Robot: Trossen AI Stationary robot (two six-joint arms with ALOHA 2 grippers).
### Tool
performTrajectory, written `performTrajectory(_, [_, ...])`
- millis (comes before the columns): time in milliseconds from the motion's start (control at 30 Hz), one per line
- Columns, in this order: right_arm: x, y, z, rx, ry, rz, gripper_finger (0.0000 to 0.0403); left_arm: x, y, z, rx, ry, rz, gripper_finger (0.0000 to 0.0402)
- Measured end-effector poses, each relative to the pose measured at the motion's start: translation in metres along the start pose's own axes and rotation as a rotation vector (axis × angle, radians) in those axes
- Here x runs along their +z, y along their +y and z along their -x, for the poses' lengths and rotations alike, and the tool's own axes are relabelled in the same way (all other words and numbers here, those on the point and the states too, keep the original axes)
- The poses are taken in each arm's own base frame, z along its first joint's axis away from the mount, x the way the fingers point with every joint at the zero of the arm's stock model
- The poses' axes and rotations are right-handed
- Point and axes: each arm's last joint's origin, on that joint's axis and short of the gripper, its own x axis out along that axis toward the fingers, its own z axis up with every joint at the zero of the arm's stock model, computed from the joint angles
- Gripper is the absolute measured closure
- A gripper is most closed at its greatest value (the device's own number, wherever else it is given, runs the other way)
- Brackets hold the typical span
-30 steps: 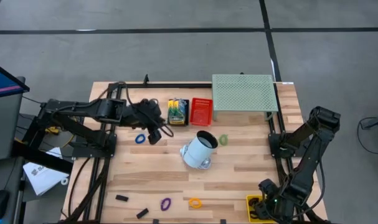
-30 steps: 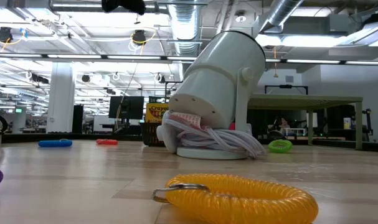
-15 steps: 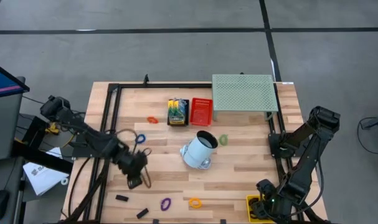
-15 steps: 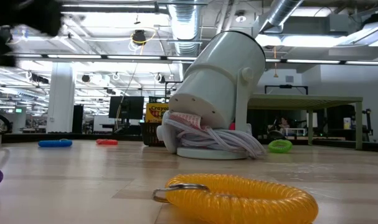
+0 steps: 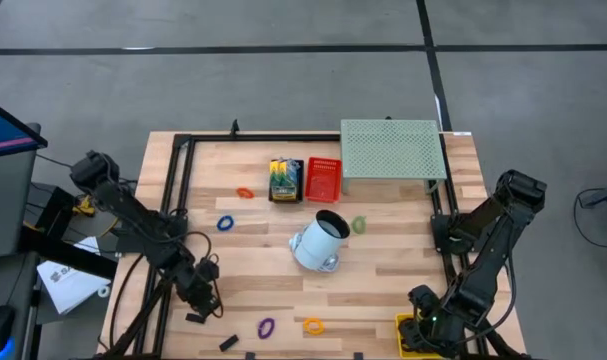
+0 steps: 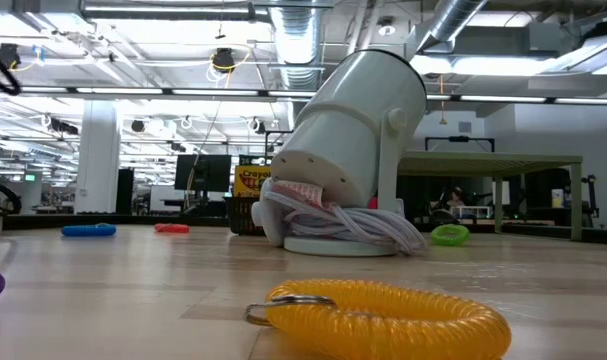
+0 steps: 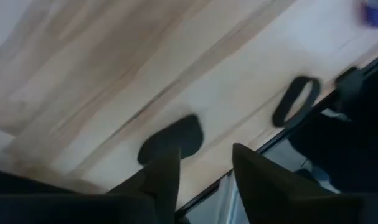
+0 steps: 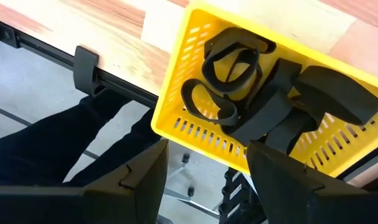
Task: Pick & Place Office Desk Supplies
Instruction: Put the black rubber band into the yellow bin
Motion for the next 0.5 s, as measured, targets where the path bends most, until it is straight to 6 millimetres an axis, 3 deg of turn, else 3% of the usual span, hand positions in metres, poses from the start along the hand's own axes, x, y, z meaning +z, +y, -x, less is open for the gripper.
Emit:
performTrajectory(267, [0.001,-0.001,0.0,-0.004,-0.013,0.0,0.019,-0.006,-0.006,-0.027,0.03,0.122,-0.01,0.021])
performTrajectory(500, [0.001,-0.001,0.0,-0.008,-0.018,0.0,0.019,-0.003,-0.004,-0.046,0.09,0.12,0.003,0.0214])
